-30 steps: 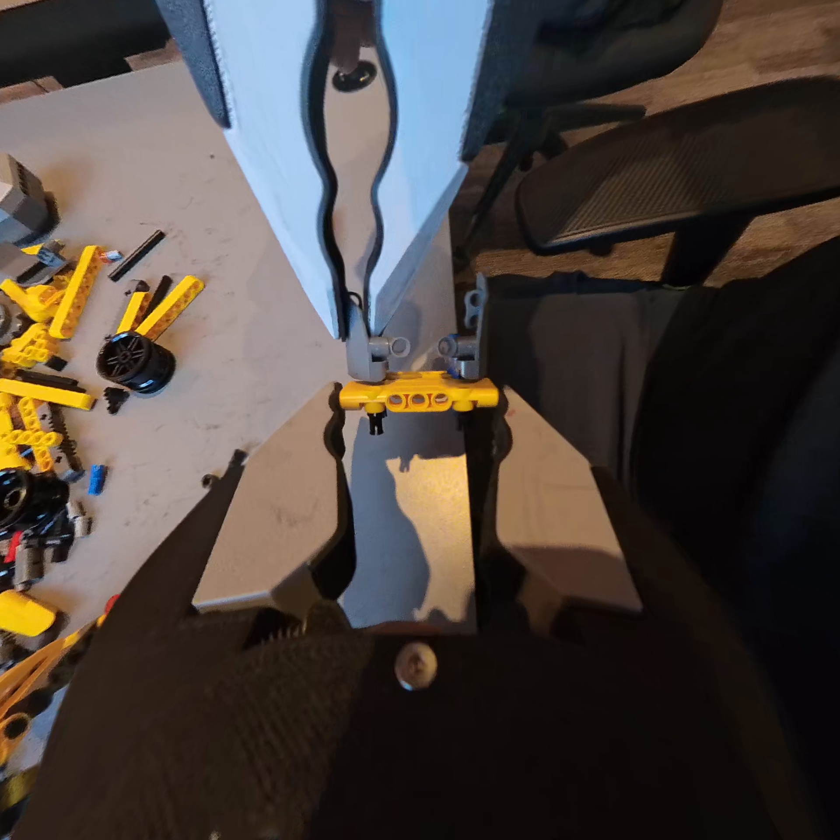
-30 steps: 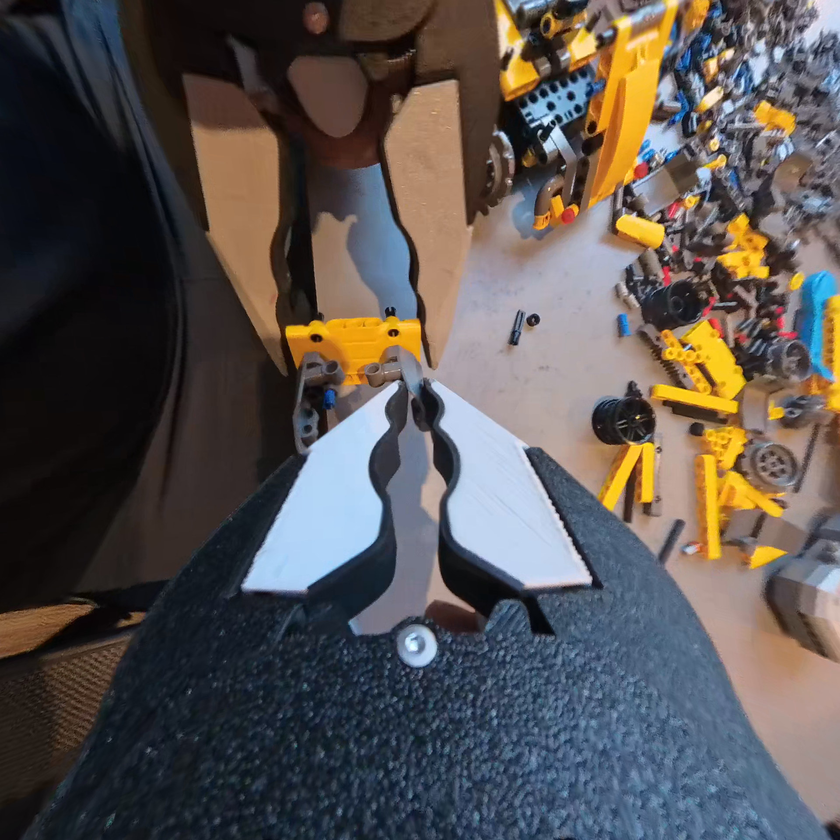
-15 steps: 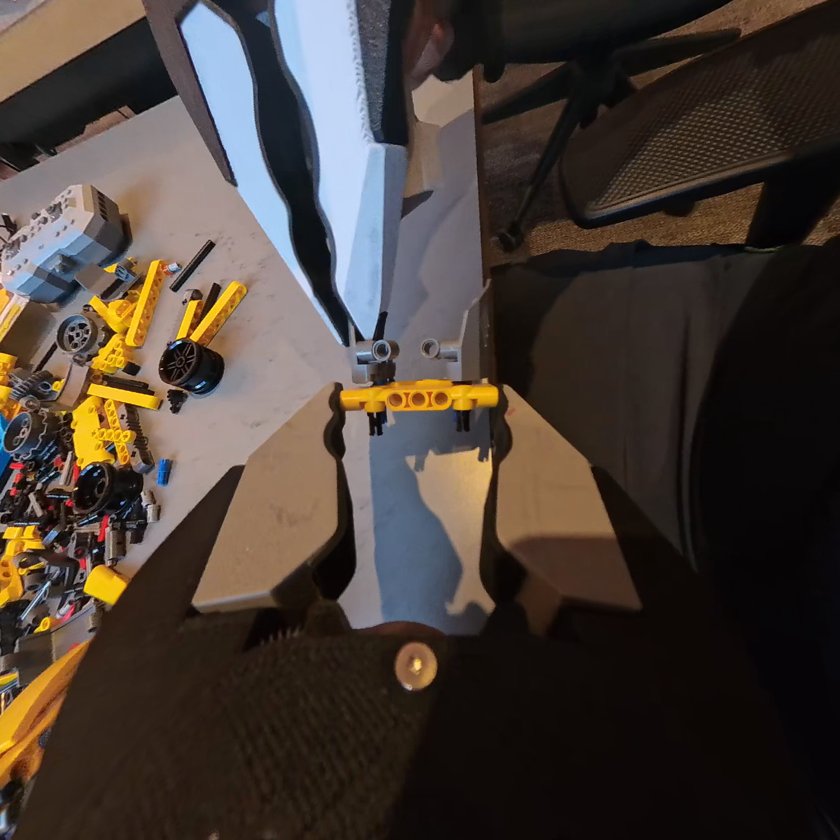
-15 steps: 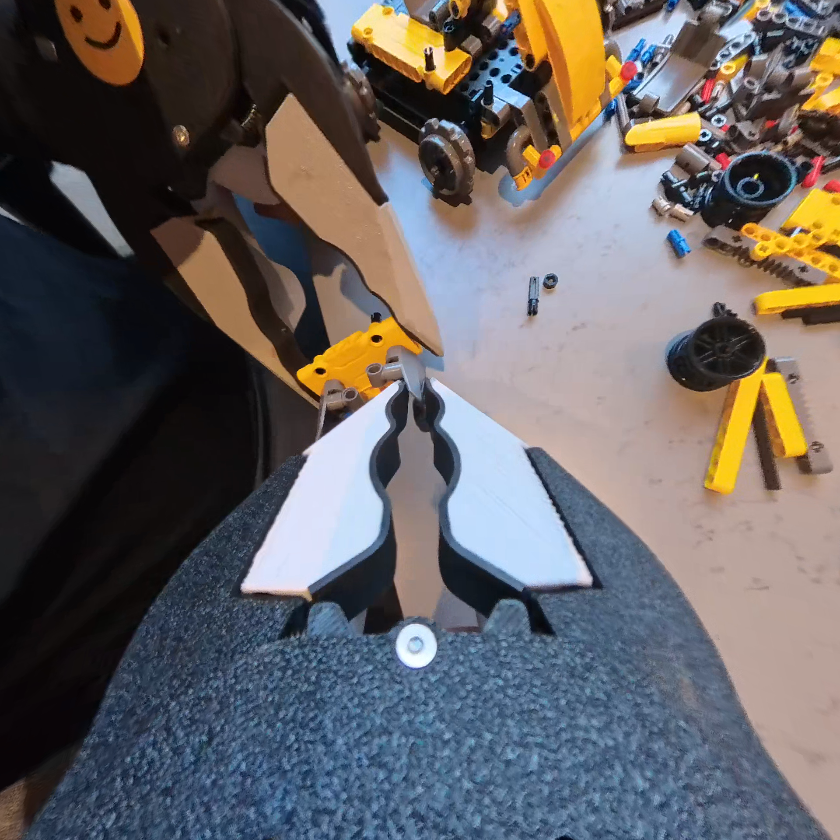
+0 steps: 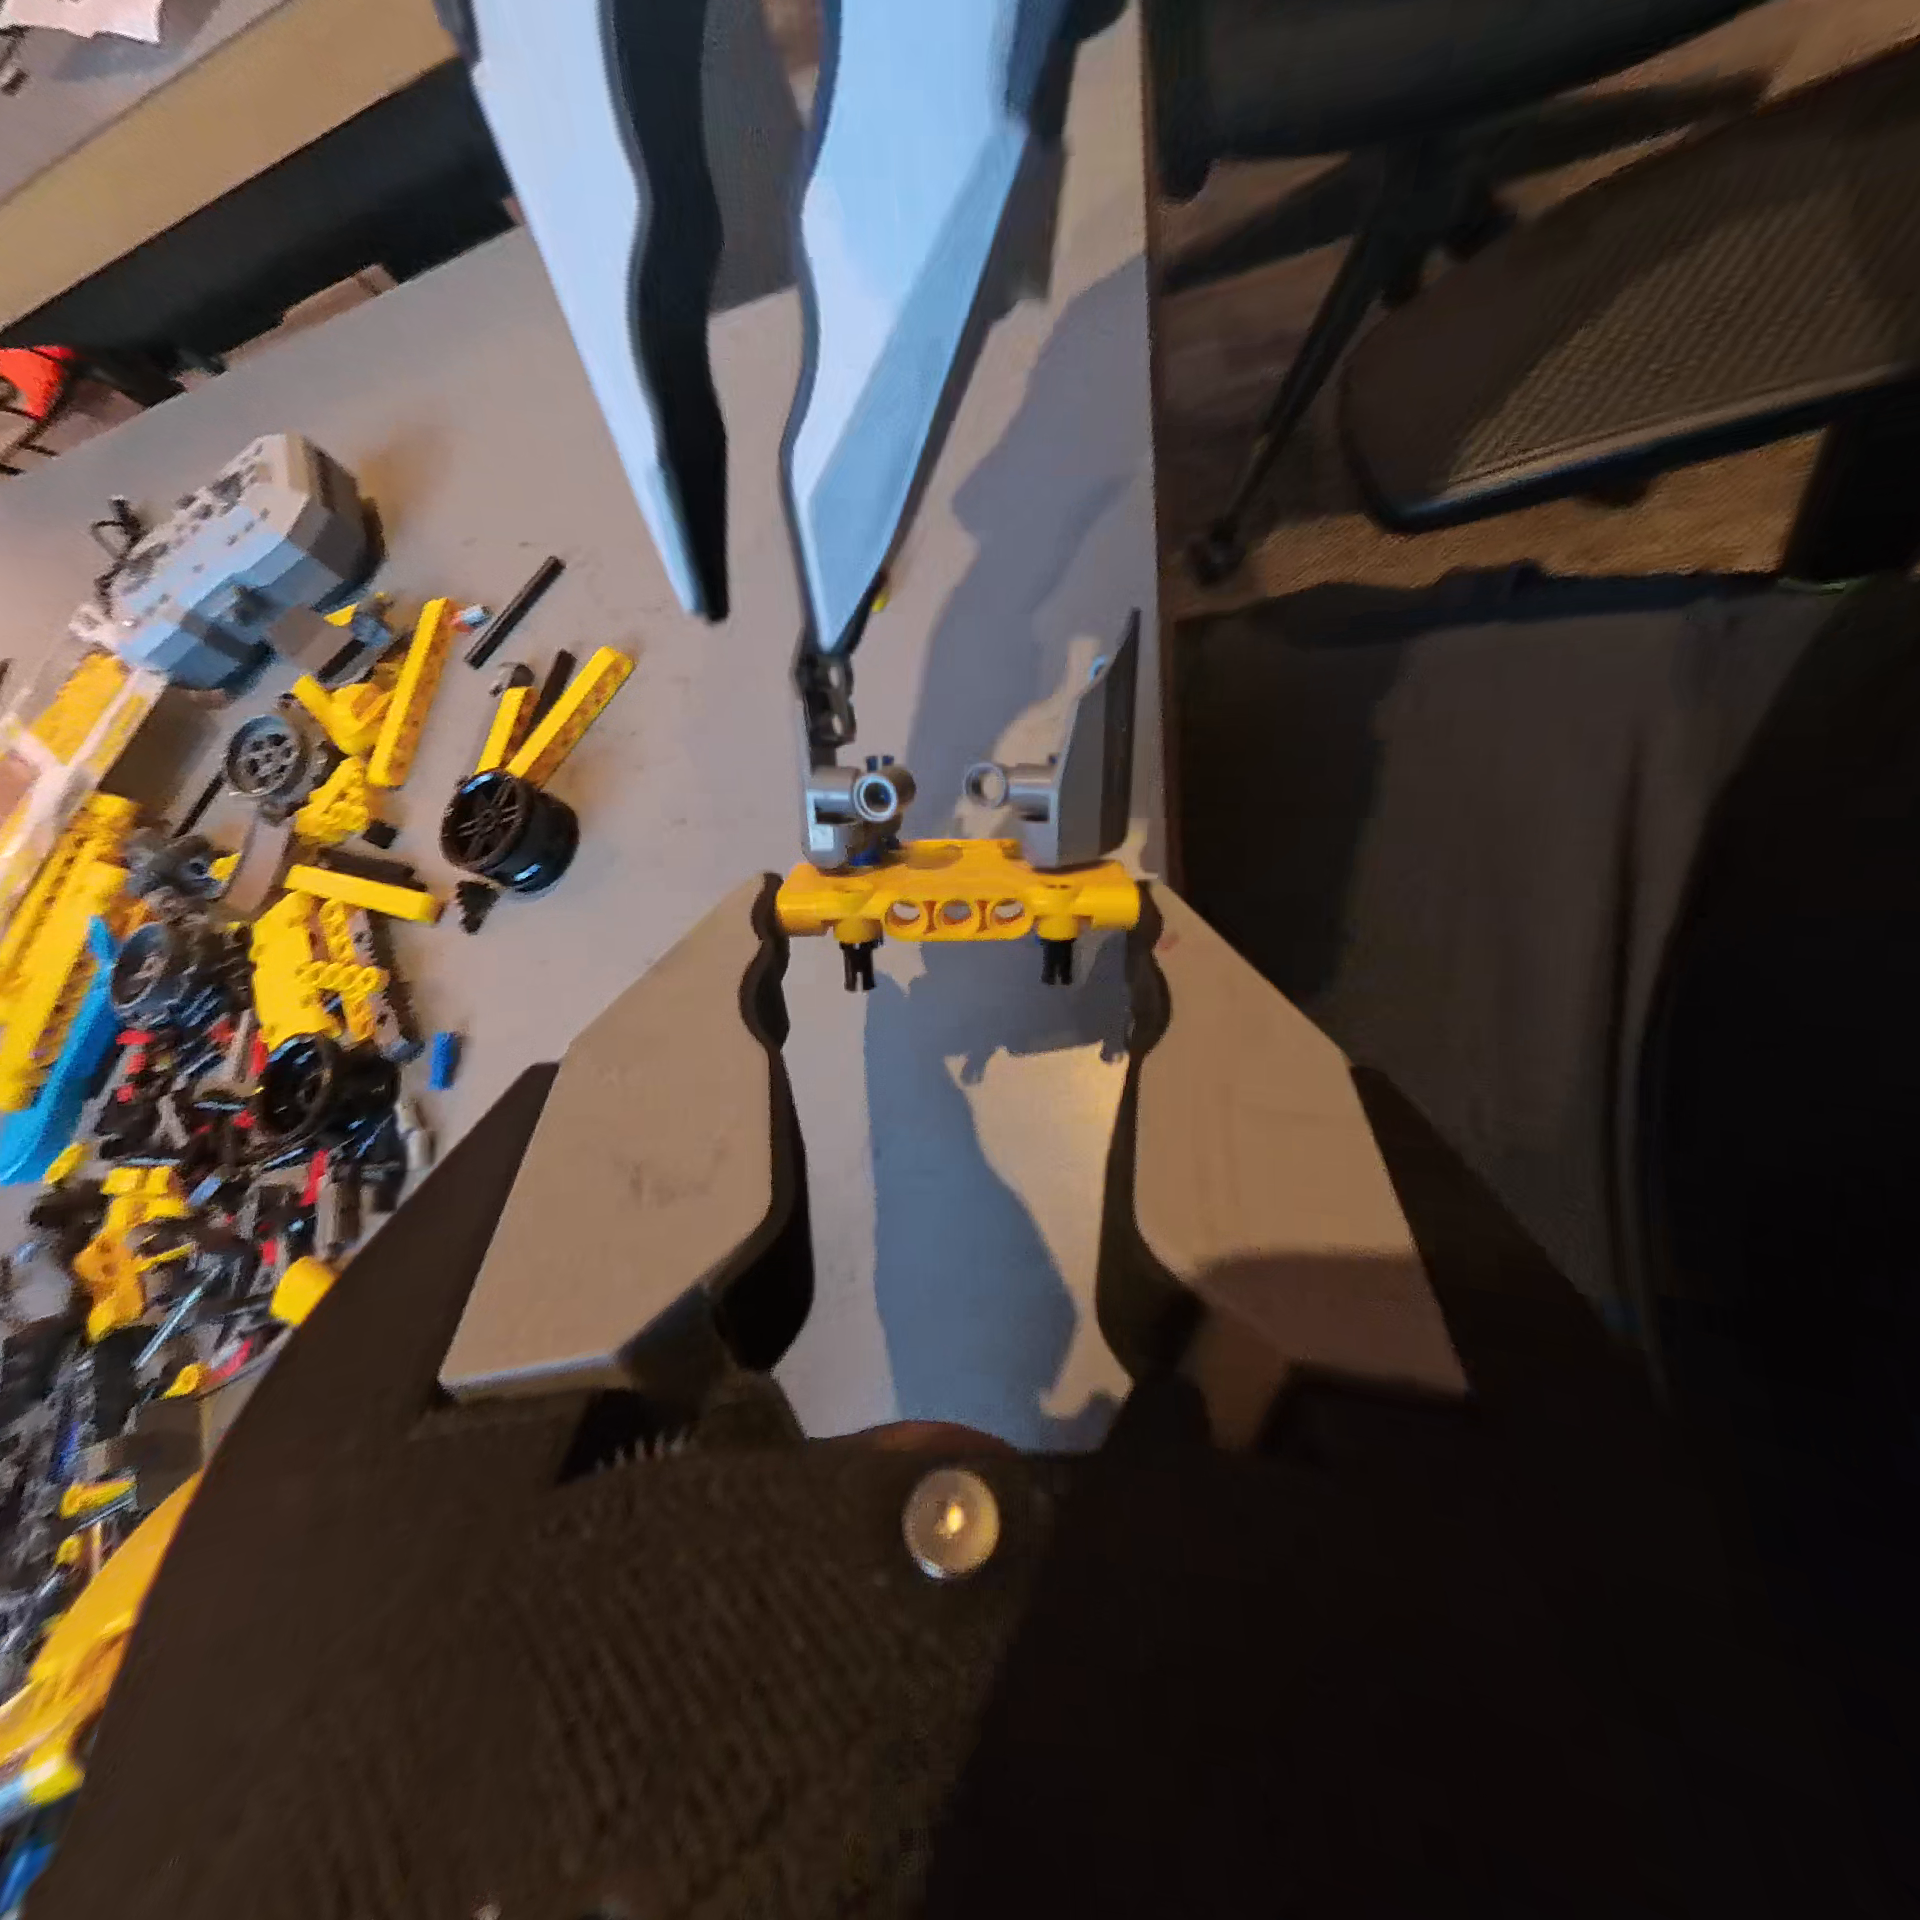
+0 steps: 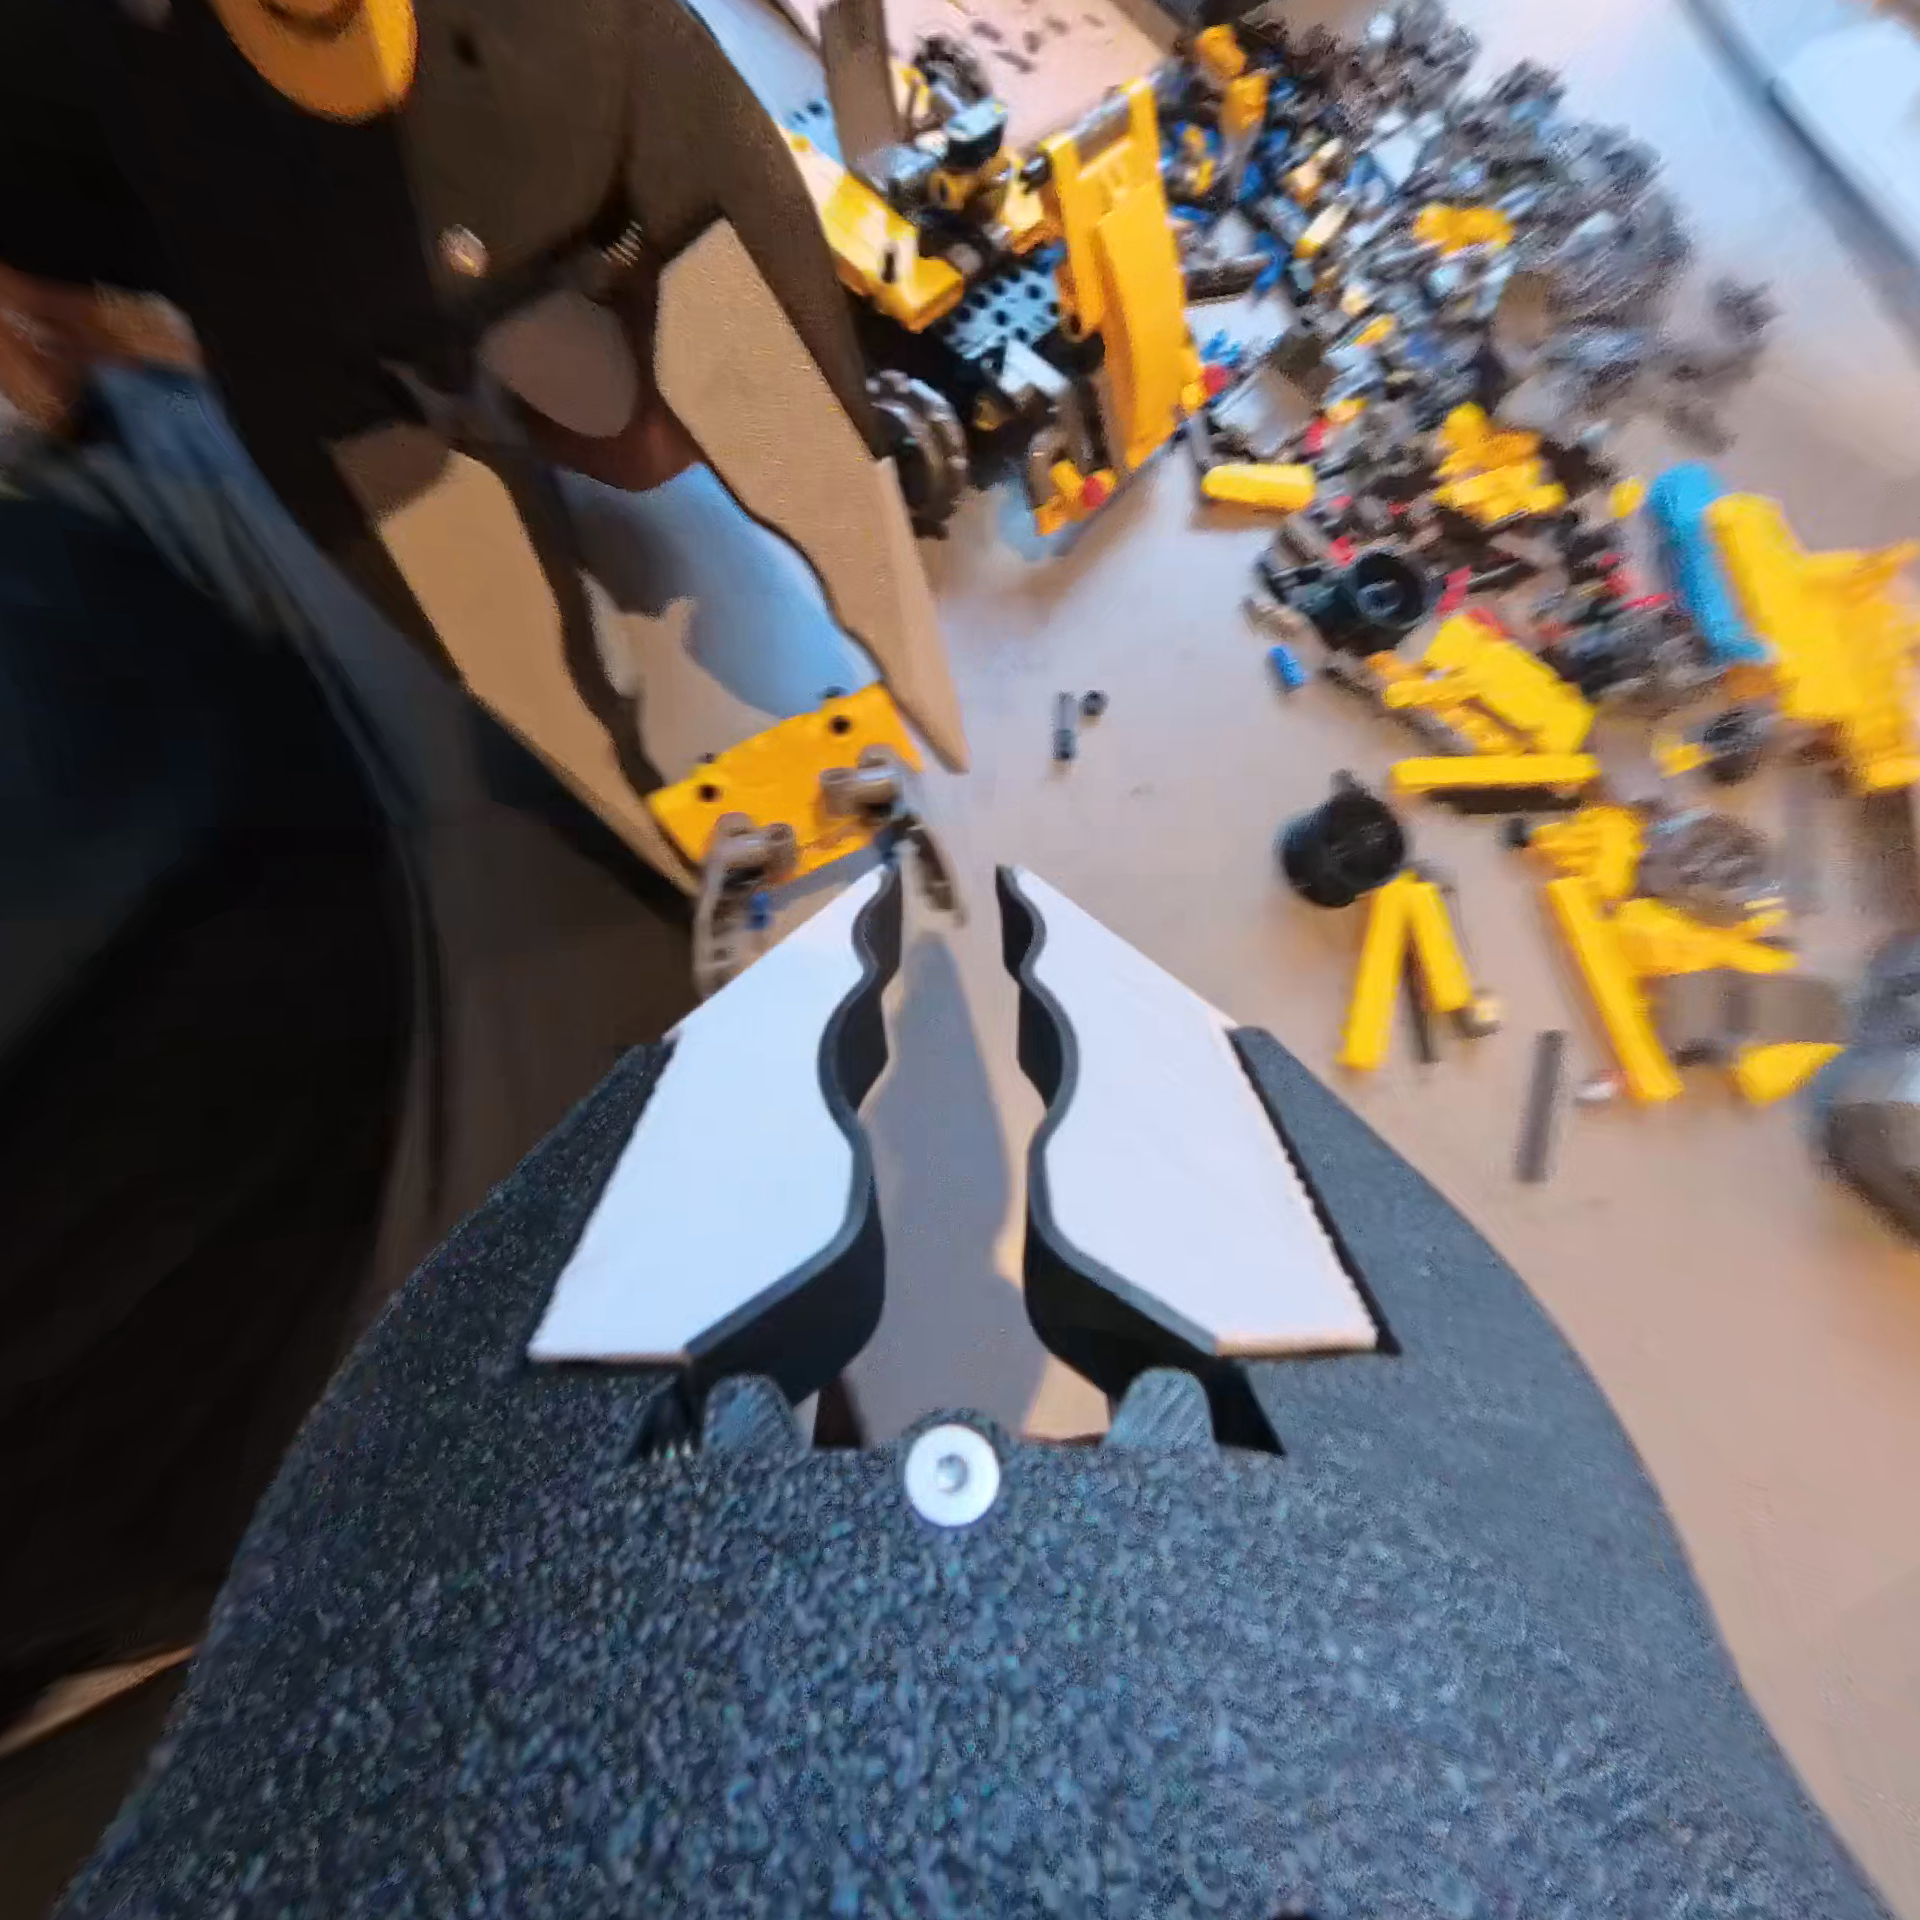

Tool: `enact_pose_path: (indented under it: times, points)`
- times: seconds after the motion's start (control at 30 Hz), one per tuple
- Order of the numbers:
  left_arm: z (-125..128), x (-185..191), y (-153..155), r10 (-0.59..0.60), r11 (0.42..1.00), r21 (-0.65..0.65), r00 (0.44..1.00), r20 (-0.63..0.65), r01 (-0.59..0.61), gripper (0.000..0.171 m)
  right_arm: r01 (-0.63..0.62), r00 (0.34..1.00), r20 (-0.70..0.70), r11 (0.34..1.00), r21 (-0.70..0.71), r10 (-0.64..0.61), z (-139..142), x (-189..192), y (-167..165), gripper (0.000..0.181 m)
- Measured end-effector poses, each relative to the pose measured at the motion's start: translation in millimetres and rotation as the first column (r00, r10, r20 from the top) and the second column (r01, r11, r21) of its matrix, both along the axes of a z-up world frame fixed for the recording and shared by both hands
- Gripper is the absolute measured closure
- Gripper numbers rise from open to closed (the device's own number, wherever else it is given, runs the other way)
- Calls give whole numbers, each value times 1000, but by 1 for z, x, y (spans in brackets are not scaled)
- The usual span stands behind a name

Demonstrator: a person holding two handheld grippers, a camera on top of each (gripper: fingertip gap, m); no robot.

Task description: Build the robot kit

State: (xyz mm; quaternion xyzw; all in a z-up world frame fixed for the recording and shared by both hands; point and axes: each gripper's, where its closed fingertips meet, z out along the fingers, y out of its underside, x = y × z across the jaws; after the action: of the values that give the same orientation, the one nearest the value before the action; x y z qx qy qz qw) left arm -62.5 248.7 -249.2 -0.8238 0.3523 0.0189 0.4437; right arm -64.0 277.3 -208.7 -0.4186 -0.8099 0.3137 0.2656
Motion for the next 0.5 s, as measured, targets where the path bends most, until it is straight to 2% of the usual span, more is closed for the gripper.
enact_pose_path:
  times: [0.1,0.17,0.2,0.27,0.37,0.43,0.5]
  points:
    - [3,-1,1,23,1000,9,999,22,-23,107,26,995,96,967,-255,-1,-3,13,-22,161]
    - [4,-2,2,27,1000,14,1000,9,-27,107,31,987,157,944,-330,22,-14,19,-37,155]
    - [4,-1,2,26,1000,12,1000,3,-26,107,32,984,174,942,-334,28,-20,20,-41,159]
    - [4,1,2,17,1000,12,1000,4,-17,107,35,983,182,950,-310,23,-28,19,-44,171]
    - [1,-2,0,23,1000,-6,999,-36,-23,107,15,985,167,959,-283,33,-31,16,-47,172]
    - [-2,0,-4,4,1000,-31,1000,-18,-4,107,-69,991,101,981,-181,88,-31,18,-50,172]
    - [-2,3,-6,-13,999,-44,1000,20,13,107,-163,987,10,986,-17,163,-28,20,-53,175]
